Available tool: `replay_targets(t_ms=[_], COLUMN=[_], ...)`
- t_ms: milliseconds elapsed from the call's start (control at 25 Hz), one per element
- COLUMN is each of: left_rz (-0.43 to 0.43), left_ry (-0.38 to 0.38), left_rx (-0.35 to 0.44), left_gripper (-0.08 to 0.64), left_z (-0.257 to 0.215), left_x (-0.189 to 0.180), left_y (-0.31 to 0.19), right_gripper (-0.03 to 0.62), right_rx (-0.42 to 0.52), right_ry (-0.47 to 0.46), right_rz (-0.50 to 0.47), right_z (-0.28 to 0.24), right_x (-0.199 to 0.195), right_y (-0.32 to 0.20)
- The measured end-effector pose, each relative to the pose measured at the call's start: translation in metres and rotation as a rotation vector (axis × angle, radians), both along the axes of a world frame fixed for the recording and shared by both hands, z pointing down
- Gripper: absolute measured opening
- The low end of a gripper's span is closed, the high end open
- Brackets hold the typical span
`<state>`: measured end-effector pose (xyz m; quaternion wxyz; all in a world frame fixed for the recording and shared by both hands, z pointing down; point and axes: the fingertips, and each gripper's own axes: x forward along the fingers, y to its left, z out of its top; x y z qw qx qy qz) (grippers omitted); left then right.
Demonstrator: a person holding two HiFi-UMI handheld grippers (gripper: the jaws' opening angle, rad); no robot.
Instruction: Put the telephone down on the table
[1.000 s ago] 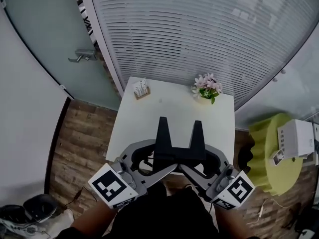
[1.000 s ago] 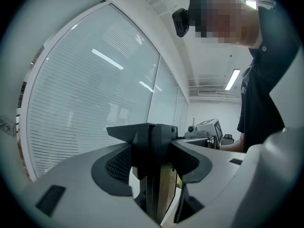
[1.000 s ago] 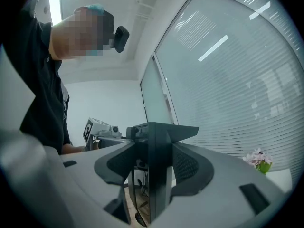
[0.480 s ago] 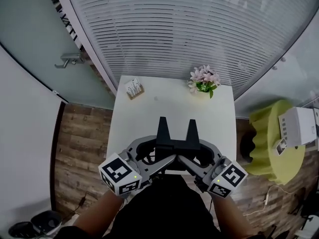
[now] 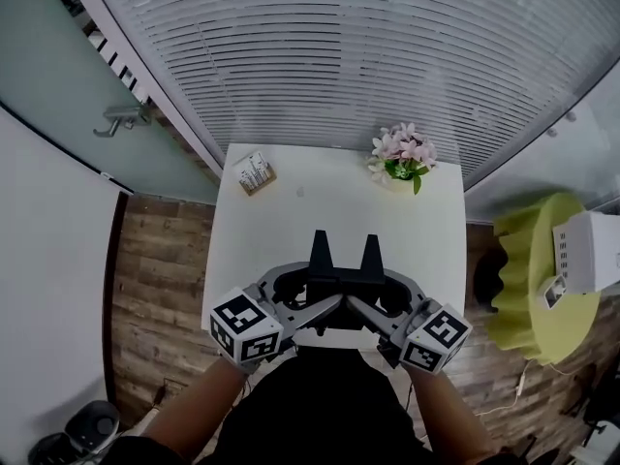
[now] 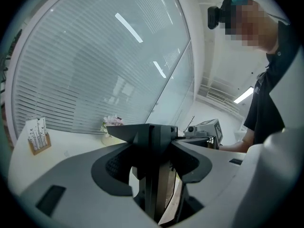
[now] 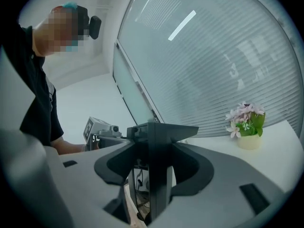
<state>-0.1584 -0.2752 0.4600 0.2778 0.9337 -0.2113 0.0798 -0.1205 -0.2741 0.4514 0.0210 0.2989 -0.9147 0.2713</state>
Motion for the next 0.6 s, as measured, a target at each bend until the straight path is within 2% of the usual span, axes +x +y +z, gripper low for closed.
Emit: replay_targets(t_ms=[600], left_rz=[0.019], left_ry=[-0.023], left_rx=[-0.204], left_gripper=[0.250], left_z=[0.105], left_x=[0.028], left_y=[-0.055], right_gripper=[0.249], right_rx=[-0.213], right_ry=[-0.002], right_rz=[0.011], right_z=[0.106], right_x=[0.029], right_y=[-0.056])
